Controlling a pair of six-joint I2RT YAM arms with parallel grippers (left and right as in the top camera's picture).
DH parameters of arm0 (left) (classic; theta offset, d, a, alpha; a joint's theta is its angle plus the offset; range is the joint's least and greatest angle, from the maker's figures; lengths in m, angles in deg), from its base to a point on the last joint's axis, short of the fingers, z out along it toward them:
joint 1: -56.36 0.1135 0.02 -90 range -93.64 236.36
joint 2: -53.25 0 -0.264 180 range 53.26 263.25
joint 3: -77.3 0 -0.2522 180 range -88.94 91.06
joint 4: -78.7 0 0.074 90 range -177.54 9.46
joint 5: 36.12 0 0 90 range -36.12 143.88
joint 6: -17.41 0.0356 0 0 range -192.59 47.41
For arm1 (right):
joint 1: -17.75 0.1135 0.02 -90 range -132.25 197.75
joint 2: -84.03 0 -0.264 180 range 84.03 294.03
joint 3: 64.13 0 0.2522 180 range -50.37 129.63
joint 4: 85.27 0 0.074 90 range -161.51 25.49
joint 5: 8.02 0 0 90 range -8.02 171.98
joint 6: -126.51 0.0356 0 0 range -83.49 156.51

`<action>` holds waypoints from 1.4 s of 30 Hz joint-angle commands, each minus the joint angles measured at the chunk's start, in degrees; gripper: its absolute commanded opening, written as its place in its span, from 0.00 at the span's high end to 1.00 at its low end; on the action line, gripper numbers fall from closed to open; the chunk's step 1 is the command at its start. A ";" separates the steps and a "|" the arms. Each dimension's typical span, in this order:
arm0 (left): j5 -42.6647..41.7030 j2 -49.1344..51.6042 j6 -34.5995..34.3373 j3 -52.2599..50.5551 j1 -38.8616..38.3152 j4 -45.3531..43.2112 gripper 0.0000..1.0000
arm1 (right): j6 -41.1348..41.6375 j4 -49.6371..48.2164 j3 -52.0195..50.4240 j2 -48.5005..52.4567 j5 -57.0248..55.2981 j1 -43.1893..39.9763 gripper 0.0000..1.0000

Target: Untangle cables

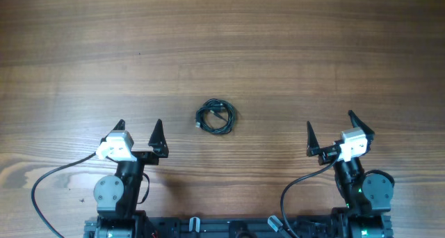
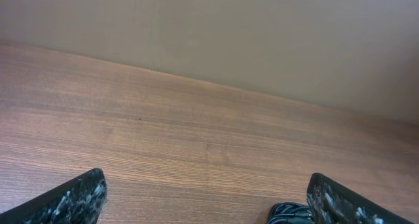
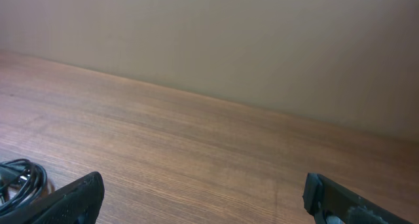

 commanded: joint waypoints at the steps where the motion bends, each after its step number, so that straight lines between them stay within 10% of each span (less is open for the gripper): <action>1: 0.55 -0.35 0.92 -0.33 0.33 0.22 0.00 | 0.81 -0.07 -0.22 -0.28 -0.28 0.24 0.00; 14: -0.85 -0.35 -0.85 -0.33 0.22 0.04 0.00 | 1.62 -0.04 -0.22 -0.28 -0.44 0.24 0.00; 20: -7.32 -0.35 -14.82 -0.31 0.11 -0.70 0.00 | 34.73 -0.42 -0.22 -0.28 2.01 0.24 0.00; 24: -13.55 1.22 -14.86 1.46 0.09 1.31 0.00 | 37.48 -1.66 0.09 -0.26 10.67 0.24 0.00; 35: -15.87 31.36 -14.78 38.60 -1.03 26.73 0.00 | 43.91 0.85 22.95 20.57 28.44 0.24 0.00; 42: -35.80 42.93 -13.68 50.01 -1.86 37.18 0.00 | 44.70 6.67 31.26 39.30 53.88 0.31 0.00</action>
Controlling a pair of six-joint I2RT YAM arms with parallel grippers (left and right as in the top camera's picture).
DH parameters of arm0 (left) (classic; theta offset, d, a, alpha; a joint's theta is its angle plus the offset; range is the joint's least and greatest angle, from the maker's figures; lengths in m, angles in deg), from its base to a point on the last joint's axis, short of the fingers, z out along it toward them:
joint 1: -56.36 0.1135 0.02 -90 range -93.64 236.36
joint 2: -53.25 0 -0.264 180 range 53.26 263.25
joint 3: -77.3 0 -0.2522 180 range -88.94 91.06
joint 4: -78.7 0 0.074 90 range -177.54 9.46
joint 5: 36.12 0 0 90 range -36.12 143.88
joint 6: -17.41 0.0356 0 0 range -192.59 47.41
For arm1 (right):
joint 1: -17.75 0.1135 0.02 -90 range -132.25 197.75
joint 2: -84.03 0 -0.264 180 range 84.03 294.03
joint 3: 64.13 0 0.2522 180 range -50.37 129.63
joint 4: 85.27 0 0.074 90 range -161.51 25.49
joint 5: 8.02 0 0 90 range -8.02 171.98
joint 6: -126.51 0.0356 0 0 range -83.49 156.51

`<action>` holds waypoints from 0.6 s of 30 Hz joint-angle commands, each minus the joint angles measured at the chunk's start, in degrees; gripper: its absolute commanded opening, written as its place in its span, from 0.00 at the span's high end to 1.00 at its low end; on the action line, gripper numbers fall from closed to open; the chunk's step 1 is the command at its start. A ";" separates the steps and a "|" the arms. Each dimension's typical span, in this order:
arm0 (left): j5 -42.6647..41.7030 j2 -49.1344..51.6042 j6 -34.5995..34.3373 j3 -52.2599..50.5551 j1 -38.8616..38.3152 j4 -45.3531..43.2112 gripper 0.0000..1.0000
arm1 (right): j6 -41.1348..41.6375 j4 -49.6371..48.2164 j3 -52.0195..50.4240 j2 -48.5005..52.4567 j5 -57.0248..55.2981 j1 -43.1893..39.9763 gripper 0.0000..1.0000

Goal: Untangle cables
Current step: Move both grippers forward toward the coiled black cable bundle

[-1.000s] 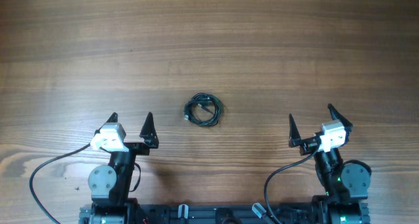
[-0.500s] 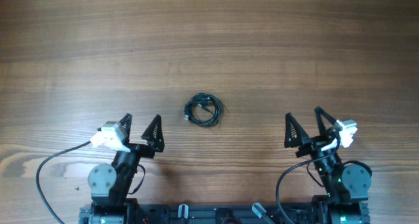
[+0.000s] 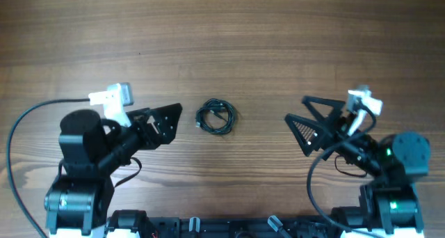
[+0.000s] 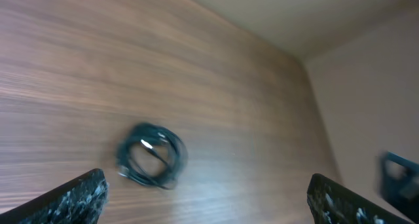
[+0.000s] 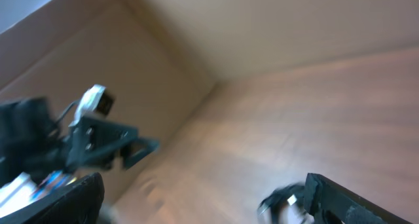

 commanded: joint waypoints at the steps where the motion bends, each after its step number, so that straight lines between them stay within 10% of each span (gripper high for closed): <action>1: -11.80 2.23 2.14 1.01 -0.35 0.98 0.00 | -1.62 7.32 0.72 7.17 12.35 0.24 0.00; 8: -8.87 12.66 3.34 2.89 -4.70 5.07 0.01 | -9.94 8.39 2.64 17.88 13.22 2.43 0.00; 18: 25.97 27.19 2.69 27.87 -19.67 22.10 0.00 | -20.96 48.24 25.81 27.15 -35.21 16.00 0.00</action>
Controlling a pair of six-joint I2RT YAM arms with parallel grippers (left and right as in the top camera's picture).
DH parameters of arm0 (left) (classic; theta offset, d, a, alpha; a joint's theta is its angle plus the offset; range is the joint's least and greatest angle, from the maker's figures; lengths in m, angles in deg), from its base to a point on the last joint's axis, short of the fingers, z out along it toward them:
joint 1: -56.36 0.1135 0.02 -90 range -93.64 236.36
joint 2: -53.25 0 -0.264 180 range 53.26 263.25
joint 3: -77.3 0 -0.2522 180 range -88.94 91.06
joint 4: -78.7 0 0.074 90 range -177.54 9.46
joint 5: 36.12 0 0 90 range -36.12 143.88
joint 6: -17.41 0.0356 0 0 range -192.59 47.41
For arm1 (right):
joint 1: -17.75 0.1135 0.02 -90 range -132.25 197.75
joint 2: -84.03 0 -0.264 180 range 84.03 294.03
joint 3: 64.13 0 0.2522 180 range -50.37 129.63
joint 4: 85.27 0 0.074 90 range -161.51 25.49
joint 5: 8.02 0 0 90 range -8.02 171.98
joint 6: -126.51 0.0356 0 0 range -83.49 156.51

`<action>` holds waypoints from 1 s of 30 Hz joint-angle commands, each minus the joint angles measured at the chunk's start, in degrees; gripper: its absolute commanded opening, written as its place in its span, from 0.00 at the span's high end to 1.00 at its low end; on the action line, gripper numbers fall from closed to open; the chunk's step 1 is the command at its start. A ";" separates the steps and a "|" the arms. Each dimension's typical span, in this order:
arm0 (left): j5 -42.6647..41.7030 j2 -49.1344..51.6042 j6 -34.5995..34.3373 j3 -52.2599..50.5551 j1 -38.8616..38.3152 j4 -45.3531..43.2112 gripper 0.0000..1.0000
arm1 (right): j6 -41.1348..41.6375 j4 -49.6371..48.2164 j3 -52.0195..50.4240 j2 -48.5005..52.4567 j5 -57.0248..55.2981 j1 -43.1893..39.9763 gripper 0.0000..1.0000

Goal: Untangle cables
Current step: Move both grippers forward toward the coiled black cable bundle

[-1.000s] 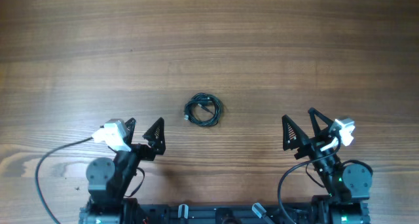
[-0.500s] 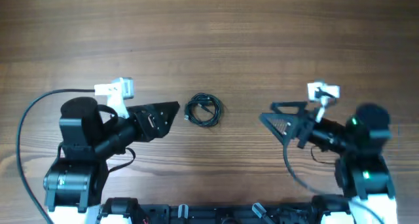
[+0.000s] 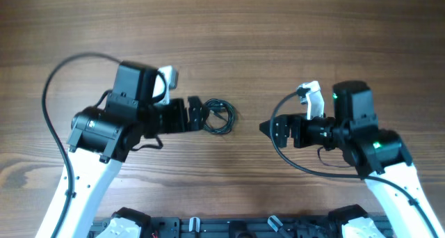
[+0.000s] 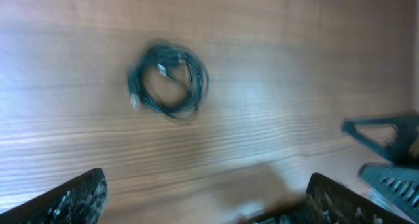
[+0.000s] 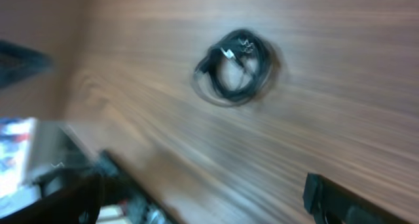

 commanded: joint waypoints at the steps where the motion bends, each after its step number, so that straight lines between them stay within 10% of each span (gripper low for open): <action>1: 12.39 1.31 -1.99 4.83 -2.19 -1.99 0.00 | -1.42 4.37 7.13 1.75 -13.31 2.54 0.00; 10: 21.14 1.64 -4.72 4.79 -1.44 -2.19 0.02 | -3.74 3.69 5.29 16.98 -13.14 11.06 0.05; 19: 20.87 1.64 -4.46 4.79 2.95 0.48 0.16 | -14.38 -13.14 5.31 30.91 -15.08 28.06 0.00; 30: 18.91 2.75 -4.52 4.79 4.24 0.42 0.15 | -10.80 -36.87 5.29 35.60 -15.61 30.34 0.01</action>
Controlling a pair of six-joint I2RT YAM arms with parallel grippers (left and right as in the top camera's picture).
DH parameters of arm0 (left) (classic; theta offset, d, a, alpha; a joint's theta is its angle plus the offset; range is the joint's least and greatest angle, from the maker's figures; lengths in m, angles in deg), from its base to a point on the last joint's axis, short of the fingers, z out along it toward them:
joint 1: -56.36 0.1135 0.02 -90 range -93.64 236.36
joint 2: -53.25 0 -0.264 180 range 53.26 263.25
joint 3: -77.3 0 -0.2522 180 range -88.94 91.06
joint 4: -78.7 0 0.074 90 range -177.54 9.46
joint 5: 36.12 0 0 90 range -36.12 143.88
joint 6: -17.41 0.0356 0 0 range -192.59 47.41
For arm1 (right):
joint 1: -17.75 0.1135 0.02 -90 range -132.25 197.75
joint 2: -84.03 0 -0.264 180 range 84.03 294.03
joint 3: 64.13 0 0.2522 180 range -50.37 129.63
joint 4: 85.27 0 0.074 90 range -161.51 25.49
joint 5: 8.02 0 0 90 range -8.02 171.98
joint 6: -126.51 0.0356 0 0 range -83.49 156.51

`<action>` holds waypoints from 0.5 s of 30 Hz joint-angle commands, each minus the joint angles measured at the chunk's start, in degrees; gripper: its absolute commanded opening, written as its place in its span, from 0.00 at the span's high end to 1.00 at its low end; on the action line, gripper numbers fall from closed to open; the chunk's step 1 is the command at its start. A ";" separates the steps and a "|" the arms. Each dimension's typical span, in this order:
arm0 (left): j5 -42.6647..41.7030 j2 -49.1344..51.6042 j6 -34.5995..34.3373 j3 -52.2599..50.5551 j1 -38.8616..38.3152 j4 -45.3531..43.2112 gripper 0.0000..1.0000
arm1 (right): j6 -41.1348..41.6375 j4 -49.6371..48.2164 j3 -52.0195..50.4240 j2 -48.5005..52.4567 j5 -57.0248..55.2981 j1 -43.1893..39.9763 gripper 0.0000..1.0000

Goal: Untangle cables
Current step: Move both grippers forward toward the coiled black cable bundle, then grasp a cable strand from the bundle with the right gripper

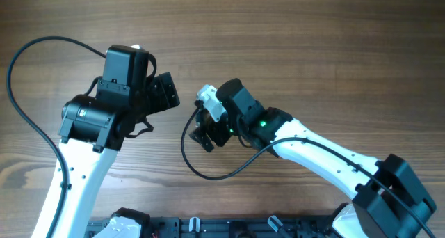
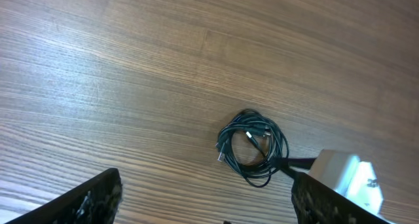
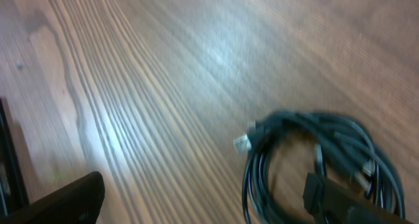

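Note:
A small coil of dark cable (image 2: 252,147) lies flat on the wooden table (image 1: 292,43), with a light connector tip on its left side. The coil (image 3: 314,160) fills the lower right of the right wrist view. My right gripper (image 1: 206,130) is low over it and open; its right finger (image 3: 347,201) stands over the ring and its left finger (image 3: 59,201) over bare wood. In the overhead view the coil is hidden under that gripper. My left gripper (image 1: 165,92) hangs open and empty, higher up and to the coil's left, looking down on it (image 2: 204,207).
The right arm (image 1: 327,154) reaches across the table from the front right to the middle. Its own black lead (image 1: 191,158) loops near the coil. The left arm's lead (image 1: 42,46) arcs over the table's left side.
My right gripper has moved left from a spot well right of the coil to directly over it, close to the wood. The left gripper has drawn back up and left. The coil lies where it was.
Both arms were folded at the table's front edge, grippers open, the coil lying between them. They then rose and turned inward, then reached to either side of the coil. Now the right gripper is down on the coil and the left stays open above.

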 commanded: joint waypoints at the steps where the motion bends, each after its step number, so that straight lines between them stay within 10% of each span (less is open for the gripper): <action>1: -1.44 0.22 -0.15 0.72 0.31 -0.46 0.15 | 1.55 -1.90 0.17 2.93 -1.18 0.26 0.03; 15: -3.65 0.22 -0.15 0.72 0.31 -2.03 0.15 | 4.11 -2.54 0.17 9.05 -2.97 0.20 0.24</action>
